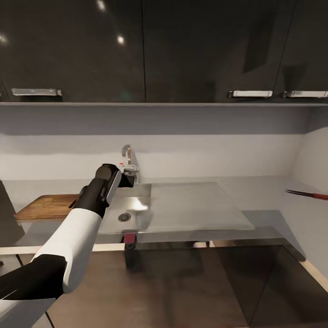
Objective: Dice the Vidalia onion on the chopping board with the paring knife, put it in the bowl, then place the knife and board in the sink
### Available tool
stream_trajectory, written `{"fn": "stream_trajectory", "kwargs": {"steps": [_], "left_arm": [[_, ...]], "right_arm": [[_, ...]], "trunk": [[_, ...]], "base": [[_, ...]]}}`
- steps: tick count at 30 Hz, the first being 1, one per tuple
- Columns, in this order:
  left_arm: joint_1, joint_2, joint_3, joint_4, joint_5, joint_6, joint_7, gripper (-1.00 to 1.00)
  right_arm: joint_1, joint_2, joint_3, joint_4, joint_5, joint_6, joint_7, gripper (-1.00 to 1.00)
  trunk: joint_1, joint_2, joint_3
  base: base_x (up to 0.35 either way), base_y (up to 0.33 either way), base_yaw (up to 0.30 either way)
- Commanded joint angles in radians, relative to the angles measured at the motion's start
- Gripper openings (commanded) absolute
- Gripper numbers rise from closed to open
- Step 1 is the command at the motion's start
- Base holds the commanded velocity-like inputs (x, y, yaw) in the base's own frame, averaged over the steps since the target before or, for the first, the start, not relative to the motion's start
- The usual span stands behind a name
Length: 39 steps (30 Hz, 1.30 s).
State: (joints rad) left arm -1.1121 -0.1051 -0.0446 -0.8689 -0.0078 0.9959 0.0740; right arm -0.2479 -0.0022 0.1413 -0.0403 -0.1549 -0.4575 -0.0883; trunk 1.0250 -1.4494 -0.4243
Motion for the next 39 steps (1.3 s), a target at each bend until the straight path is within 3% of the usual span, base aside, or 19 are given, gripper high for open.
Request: {"fn": "stream_trajectory", "kwargs": {"steps": [1,15,27,39], "left_arm": [[0.0,0.001,-0.001,-0.001,-0.002,0.004,0.003,-1.0],[0.0,0.006,0.0,-0.001,-0.006,0.004,0.003,-1.0],[0.0,0.03,0.0,-0.001,-0.006,0.003,0.003,-1.0],[0.0,0.031,0.0,0.005,-0.003,0.003,0.003,-1.0]], "right_arm": [[-0.001,-0.001,0.009,0.0,-0.012,-0.003,-0.002,1.0],[-0.001,-0.002,0.009,0.0,-0.018,-0.003,-0.002,1.0],[-0.001,-0.001,0.009,0.0,-0.018,-0.003,-0.002,1.0],[-0.001,-0.001,0.009,0.0,-0.018,-0.003,-0.002,1.0]], "trunk": [[0.0,-0.001,0.0],[0.0,-0.001,0.023],[0.0,-0.001,0.041],[0.0,-0.001,0.056]], "base": [[0.0,0.0,0.0],[-0.215,0.059,0.0],[-0.075,0.279,0.028],[0.0,0.306,0.175]]}}
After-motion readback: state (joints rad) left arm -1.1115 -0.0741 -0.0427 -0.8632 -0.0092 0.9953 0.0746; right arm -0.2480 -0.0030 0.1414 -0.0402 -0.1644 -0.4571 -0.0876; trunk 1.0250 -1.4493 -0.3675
